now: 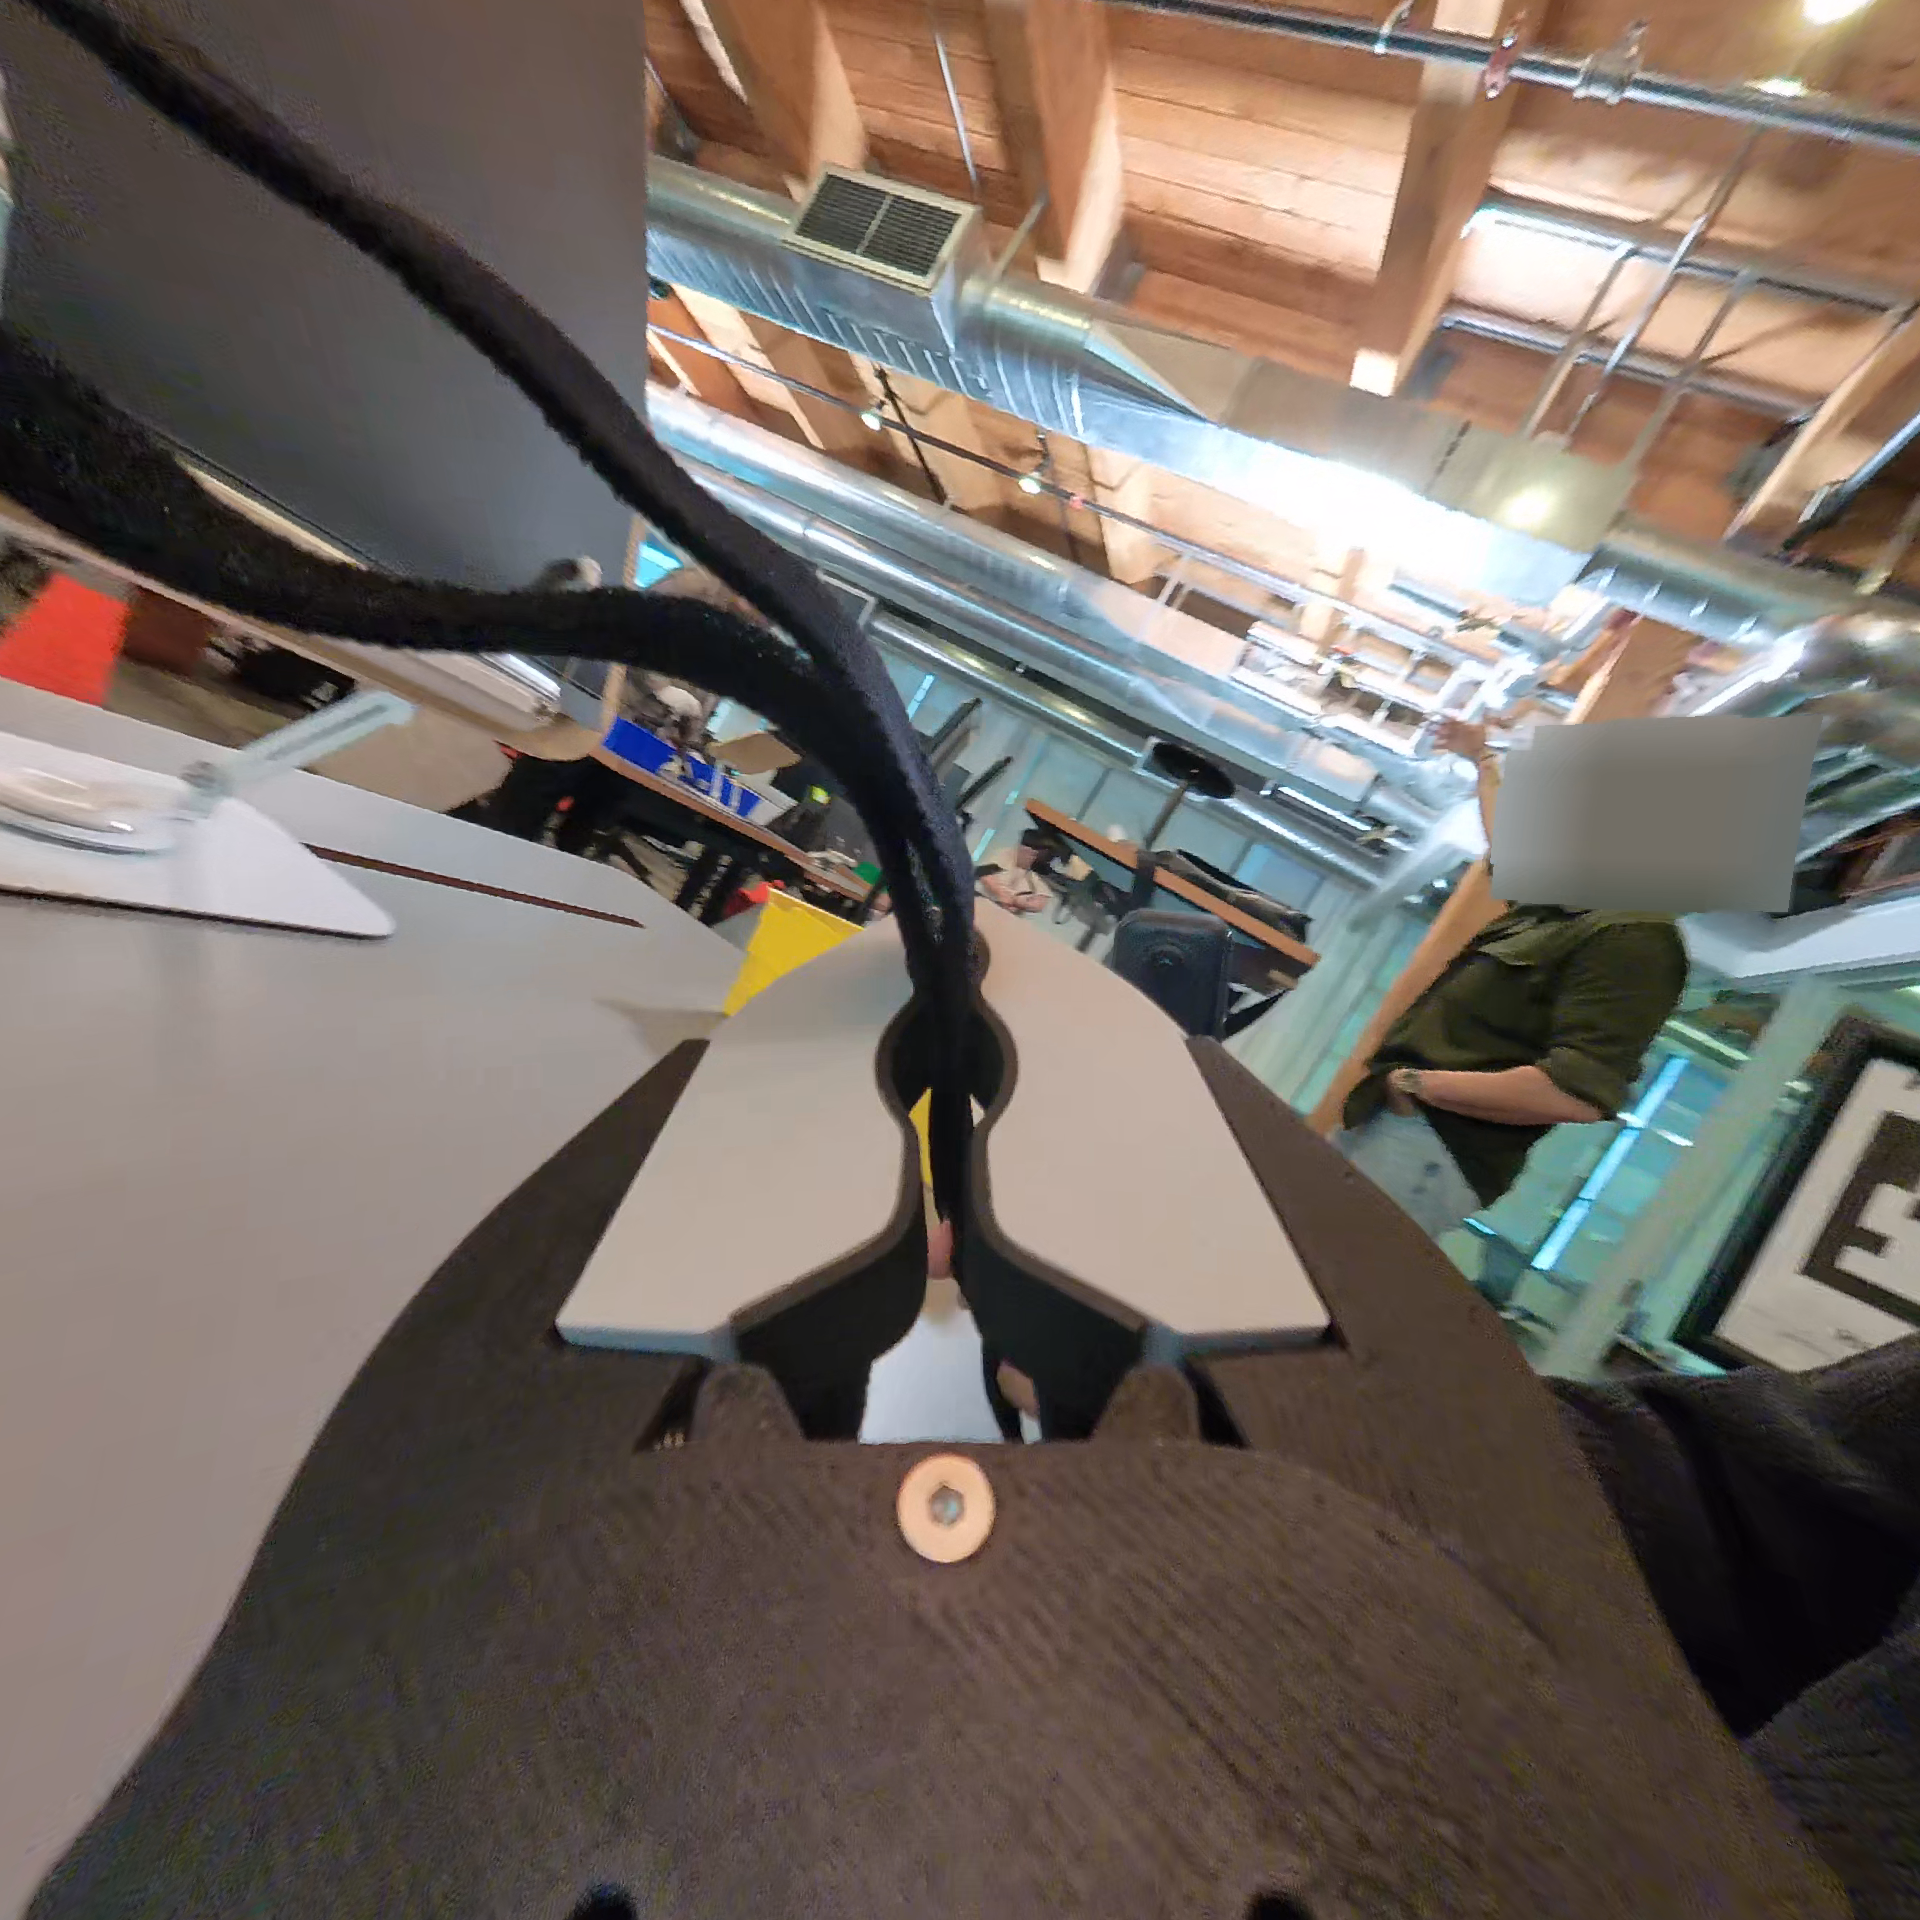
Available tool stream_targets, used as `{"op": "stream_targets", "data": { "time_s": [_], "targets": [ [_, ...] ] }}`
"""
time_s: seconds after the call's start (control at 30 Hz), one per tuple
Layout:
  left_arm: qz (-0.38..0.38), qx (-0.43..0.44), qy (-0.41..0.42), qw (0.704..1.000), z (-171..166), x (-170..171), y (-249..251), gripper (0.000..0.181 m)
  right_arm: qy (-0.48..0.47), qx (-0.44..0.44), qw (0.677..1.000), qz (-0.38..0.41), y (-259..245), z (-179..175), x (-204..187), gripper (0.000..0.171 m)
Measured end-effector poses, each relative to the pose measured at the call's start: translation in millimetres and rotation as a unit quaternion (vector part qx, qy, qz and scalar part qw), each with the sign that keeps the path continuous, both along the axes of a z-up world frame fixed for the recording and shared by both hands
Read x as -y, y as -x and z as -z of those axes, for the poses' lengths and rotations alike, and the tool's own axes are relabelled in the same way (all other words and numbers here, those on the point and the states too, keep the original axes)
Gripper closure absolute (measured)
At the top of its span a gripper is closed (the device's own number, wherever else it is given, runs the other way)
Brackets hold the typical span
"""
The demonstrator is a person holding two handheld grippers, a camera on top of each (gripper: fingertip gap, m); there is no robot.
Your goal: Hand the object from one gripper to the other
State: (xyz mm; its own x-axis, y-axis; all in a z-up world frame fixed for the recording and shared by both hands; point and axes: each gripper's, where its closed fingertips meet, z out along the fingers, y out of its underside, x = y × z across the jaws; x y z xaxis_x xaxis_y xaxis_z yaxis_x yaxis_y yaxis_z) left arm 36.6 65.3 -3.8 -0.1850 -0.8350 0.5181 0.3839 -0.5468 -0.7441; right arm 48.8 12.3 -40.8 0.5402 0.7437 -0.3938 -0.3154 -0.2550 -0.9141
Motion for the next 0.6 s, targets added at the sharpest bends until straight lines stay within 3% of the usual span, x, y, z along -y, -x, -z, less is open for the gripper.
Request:
{"op": "stream_targets", "data": {
  "time_s": [0.2, 0.43, 0.5, 0.6],
  "targets": [
    [0.065, 0.0, -0.002, 0.998, -0.2, 25.0, -36.5, 0.181, 0.016, -0.051, 0.998, 0.033, -5.2, 0.2, 7.2, 0.125],
    [0.102, 0.01, 0.01, 0.995, -2.5, 40.1, -47.4, 0.181, 0.012, 0.002, 1.0, 0.025, 0.6, 11.8, 12.5, 0.161],
    [0.107, 0.015, 0.011, 0.994, -3.3, 40.1, -45.6, 0.179, 0.007, 0.008, 1.0, 0.026, -0.3, 11.5, 11.8, 0.163],
    [0.118, -0.002, 0.02, 0.993, 1.3, 40.1, -47.7, 0.147, -0.008, 0.011, 0.999, 0.034, -8.4, 4.8, 11.0, 0.163]
  ]
}}
